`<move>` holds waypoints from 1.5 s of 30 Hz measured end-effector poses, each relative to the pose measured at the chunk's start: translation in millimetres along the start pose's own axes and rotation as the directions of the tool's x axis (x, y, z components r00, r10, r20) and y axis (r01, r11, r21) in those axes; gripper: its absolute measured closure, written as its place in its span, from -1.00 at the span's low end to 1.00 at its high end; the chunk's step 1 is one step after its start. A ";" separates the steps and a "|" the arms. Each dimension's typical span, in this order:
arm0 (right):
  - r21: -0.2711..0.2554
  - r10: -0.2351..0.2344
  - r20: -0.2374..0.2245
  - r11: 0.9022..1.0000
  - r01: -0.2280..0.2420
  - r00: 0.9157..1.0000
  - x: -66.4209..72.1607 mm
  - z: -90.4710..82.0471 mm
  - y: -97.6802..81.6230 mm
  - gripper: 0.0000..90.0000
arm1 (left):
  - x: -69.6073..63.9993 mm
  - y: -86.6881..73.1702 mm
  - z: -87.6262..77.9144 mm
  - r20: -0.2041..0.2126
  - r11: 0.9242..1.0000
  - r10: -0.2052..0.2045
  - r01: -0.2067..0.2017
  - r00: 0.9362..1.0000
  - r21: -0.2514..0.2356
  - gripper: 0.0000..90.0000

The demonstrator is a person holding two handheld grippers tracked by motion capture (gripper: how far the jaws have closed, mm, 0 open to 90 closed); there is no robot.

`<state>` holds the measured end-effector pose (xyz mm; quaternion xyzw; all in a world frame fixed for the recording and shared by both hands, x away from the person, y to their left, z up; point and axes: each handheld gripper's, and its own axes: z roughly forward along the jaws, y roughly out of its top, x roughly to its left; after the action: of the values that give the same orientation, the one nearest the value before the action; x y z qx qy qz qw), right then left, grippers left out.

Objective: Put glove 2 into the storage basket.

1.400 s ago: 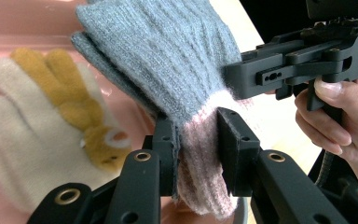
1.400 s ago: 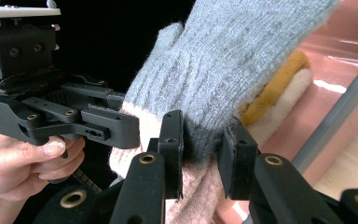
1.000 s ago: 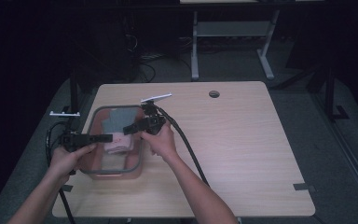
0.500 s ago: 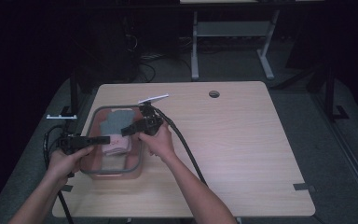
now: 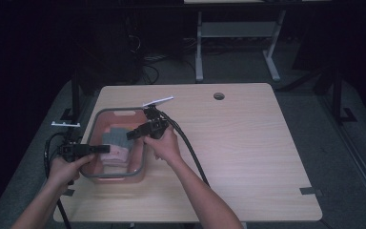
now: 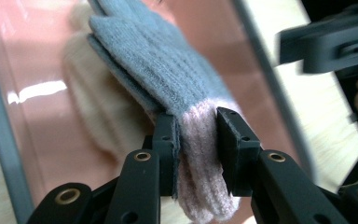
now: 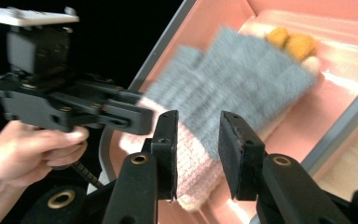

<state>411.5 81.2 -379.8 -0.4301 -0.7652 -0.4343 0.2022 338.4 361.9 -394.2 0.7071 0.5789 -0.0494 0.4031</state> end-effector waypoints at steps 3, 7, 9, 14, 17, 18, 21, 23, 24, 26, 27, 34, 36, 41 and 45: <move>-0.005 -0.007 0.001 1.000 0.007 1.000 0.4 -3.5 -0.6 0.50 | -1.5 -0.2 3.8 -0.035 1.000 0.012 -0.011 0.999 0.016 0.52; -0.015 -0.012 0.006 1.000 0.012 1.000 0.9 -8.2 -1.0 0.49 | -7.1 2.6 2.6 -0.077 0.999 0.036 -0.035 0.996 0.011 0.42; -0.019 -0.012 0.008 1.000 0.012 1.000 0.3 -11.1 -1.1 0.48 | -8.3 3.6 1.7 -0.091 0.999 0.041 -0.040 0.995 0.014 0.37; -0.028 -0.004 0.013 1.000 0.004 1.000 -2.6 -18.5 -3.2 0.45 | -12.6 6.7 -1.7 -0.111 0.999 0.039 -0.039 0.993 0.002 0.16; -0.030 0.004 0.017 1.000 -0.003 1.000 -5.0 -22.6 -4.4 0.44 | -15.9 11.4 -6.5 -0.121 0.999 0.045 -0.047 0.992 -0.014 0.11; -0.033 0.000 0.020 0.999 0.001 1.000 -5.9 -23.8 -4.9 0.43 | -16.2 12.7 -8.1 -0.121 0.999 0.047 -0.049 0.992 -0.018 0.11; -0.039 0.000 0.022 0.999 0.001 1.000 -6.8 -28.1 -6.1 0.40 | -17.0 15.4 -11.4 -0.127 0.998 0.043 -0.048 0.991 -0.034 0.10; -0.042 -0.001 0.025 0.999 0.002 1.000 -7.3 -31.4 -6.9 0.38 | -17.2 16.1 -13.7 -0.134 0.998 0.042 -0.048 0.990 -0.043 0.08; -0.045 0.002 0.026 0.999 -0.001 1.000 -7.6 -33.6 -7.3 0.37 | -17.3 16.2 -14.2 -0.136 0.998 0.044 -0.050 0.990 -0.044 0.08; -0.049 0.001 0.027 0.999 0.001 1.000 -9.0 -36.5 -8.0 0.37 | -18.0 16.4 -15.5 -0.130 0.997 0.046 -0.053 0.990 -0.049 0.08; -0.052 0.000 0.026 0.999 0.001 1.000 -9.7 -37.9 -8.5 0.36 | -18.7 16.6 -16.5 -0.126 0.997 0.048 -0.056 0.991 -0.057 0.07; -0.067 0.006 0.040 0.998 -0.003 0.999 -14.0 -50.8 -11.0 0.32 | -27.9 21.5 -19.2 -0.095 0.994 0.063 -0.071 0.994 -0.082 0.06; -0.076 0.010 0.041 0.997 -0.007 0.999 -15.3 -55.1 -12.0 0.30 | -32.3 22.8 -17.8 -0.091 0.993 0.071 -0.078 0.993 -0.083 0.05; -0.082 0.009 0.047 0.997 -0.005 0.999 -17.7 -64.2 -14.5 0.27 | -41.1 25.4 -15.1 -0.070 0.992 0.087 -0.094 0.994 -0.088 0.04; -0.089 0.002 0.052 0.996 0.003 0.999 -19.7 -71.6 -16.1 0.26 | -48.5 27.0 -11.9 -0.056 0.990 0.102 -0.106 0.993 -0.087 0.03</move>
<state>404.3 7.7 -362.4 -0.4496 -0.7502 -0.4566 0.1630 341.1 331.5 -346.4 0.7183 0.5531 0.0159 0.4217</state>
